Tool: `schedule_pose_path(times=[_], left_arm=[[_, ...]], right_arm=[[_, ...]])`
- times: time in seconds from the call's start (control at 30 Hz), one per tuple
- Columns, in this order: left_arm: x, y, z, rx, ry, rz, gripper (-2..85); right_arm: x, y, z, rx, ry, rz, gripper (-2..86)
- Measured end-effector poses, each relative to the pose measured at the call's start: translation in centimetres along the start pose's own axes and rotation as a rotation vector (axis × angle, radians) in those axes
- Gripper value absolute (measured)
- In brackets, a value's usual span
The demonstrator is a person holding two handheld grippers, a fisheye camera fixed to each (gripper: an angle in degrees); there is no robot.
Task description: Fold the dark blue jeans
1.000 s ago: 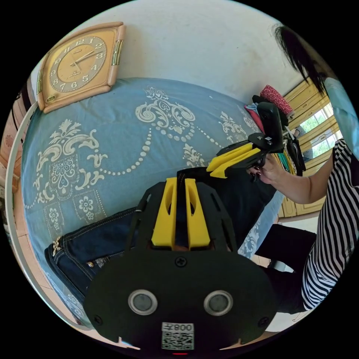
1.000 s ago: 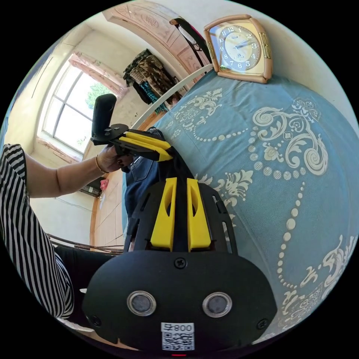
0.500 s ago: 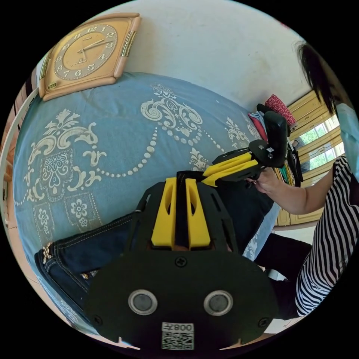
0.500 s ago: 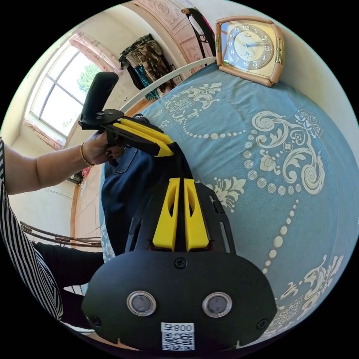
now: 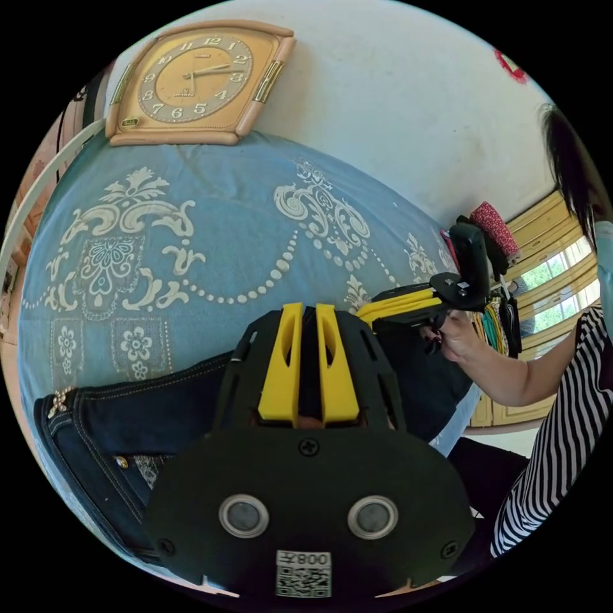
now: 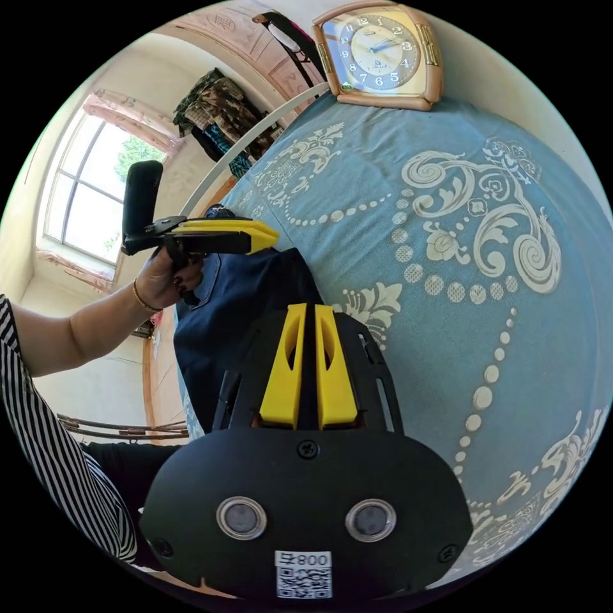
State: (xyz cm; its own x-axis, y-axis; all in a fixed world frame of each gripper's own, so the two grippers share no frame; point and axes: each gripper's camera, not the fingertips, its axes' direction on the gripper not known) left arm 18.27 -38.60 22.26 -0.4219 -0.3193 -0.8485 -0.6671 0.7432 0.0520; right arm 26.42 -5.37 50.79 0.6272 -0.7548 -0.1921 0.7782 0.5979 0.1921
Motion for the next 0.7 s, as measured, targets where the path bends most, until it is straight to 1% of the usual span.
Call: schedule_pose_path(times=[0.1,0.2,0.23,0.27,0.4,0.5,0.57,0.6,0.67,0.7], left_arm=[[0.0,0.8,-0.5,0.013,-0.009,0.007,2.3],[-0.4,1.5,0.7,-0.044,-0.101,-0.007,1.0],[-0.7,1.7,1.1,-0.048,-0.124,-0.018,0.7],[-0.9,2.0,0.9,-0.017,-0.109,-0.041,0.5],[-1.0,4.0,-0.8,0.06,-0.127,-0.097,0.2],[-2.2,7.0,-2.9,0.092,-0.22,-0.225,0.2],[-4.3,10.1,-4.9,0.125,-0.304,-0.389,0.1],[-4.9,10.9,-5.3,0.138,-0.32,-0.438,0.1],[-7.7,14.0,-6.6,0.188,-0.358,-0.621,0.1],[-8.4,14.7,-6.8,0.197,-0.376,-0.655,0.1]], right_arm=[[-0.1,0.6,-1.3,0.059,0.042,0.034,1.5],[-1.0,1.4,-2.7,0.134,0.044,0.008,1.0],[-1.5,1.5,-2.5,0.127,0.023,-0.015,0.8],[-2.0,1.5,-1.9,0.094,0.005,-0.041,0.6],[-2.8,1.2,0.1,0.021,0.008,-0.079,0.3],[-3.3,0.5,0.6,0.032,-0.015,-0.114,0.3],[-3.6,-0.3,1.1,0.036,-0.024,-0.146,0.2],[-3.6,-0.5,1.3,0.033,-0.022,-0.152,0.1],[-3.4,-1.3,2.5,0.002,-0.008,-0.152,0.0],[-3.2,-1.5,3.0,-0.021,-0.006,-0.149,0.0]])
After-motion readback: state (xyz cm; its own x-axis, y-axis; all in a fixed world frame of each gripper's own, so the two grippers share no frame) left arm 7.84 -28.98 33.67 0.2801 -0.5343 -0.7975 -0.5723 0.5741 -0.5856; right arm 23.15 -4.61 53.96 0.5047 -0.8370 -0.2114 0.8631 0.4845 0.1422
